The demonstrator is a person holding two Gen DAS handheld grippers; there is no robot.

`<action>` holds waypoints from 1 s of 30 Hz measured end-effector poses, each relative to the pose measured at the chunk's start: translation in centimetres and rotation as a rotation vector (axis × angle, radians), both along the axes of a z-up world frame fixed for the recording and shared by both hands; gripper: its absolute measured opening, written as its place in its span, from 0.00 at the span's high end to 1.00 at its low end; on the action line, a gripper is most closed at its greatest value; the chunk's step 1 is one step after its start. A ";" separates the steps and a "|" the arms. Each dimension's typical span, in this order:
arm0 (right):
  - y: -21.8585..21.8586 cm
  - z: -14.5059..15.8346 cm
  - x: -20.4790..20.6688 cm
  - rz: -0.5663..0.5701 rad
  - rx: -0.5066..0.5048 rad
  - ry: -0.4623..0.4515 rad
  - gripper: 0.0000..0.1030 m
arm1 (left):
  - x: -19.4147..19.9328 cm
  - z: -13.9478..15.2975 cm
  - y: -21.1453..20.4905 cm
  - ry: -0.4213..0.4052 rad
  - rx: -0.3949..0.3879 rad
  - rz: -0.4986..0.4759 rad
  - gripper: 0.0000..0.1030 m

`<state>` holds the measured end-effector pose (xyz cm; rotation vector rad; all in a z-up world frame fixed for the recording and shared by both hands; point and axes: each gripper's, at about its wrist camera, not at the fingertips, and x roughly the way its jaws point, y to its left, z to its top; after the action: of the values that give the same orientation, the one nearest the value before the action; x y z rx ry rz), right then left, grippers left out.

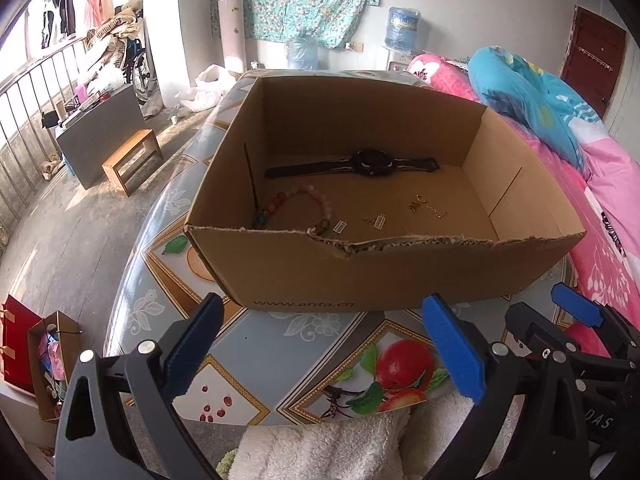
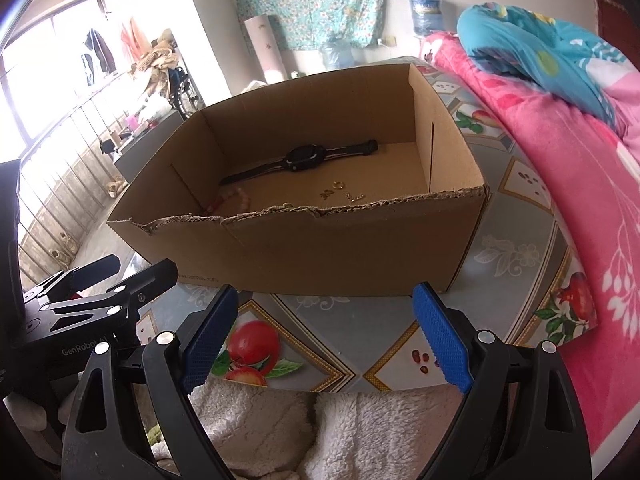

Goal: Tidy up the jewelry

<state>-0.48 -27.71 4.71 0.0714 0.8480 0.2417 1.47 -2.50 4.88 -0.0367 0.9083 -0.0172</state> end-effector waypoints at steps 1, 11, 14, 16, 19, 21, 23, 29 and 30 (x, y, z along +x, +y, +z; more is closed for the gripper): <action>0.0 0.0 0.1 -0.002 -0.002 0.001 0.18 | 0.1 0.0 0.0 0.002 0.000 -0.001 0.06; -0.1 -0.1 0.5 -0.009 -0.007 0.011 0.18 | 0.5 -0.4 -0.1 0.012 0.001 0.006 0.06; -0.1 -0.1 0.5 -0.008 -0.007 0.011 0.18 | 0.6 -0.4 -0.1 0.015 0.001 0.010 0.05; -0.1 -0.1 0.5 -0.009 -0.007 0.010 0.18 | 0.6 -0.4 -0.1 0.016 0.002 0.012 0.06; -0.1 -0.1 0.5 -0.008 -0.006 0.011 0.18 | 0.6 -0.4 -0.1 0.016 0.003 0.011 0.06; -0.1 -0.1 0.5 -0.009 -0.007 0.012 0.18 | 0.6 -0.4 -0.1 0.015 0.004 0.011 0.06; -0.1 -0.1 0.5 -0.008 -0.006 0.012 0.18 | 0.6 -0.5 -0.1 0.015 0.004 0.010 0.06; -0.2 -0.1 0.5 -0.007 -0.008 0.012 0.18 | 0.5 -0.5 -0.1 0.014 0.003 0.011 0.06; -0.2 -0.1 0.5 -0.007 -0.008 0.012 0.18 | 0.5 -0.5 -0.1 0.013 0.003 0.010 0.06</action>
<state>0.04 -27.87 4.65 0.0678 0.8606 0.2315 2.01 -2.58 4.40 -0.0383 0.9216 -0.0062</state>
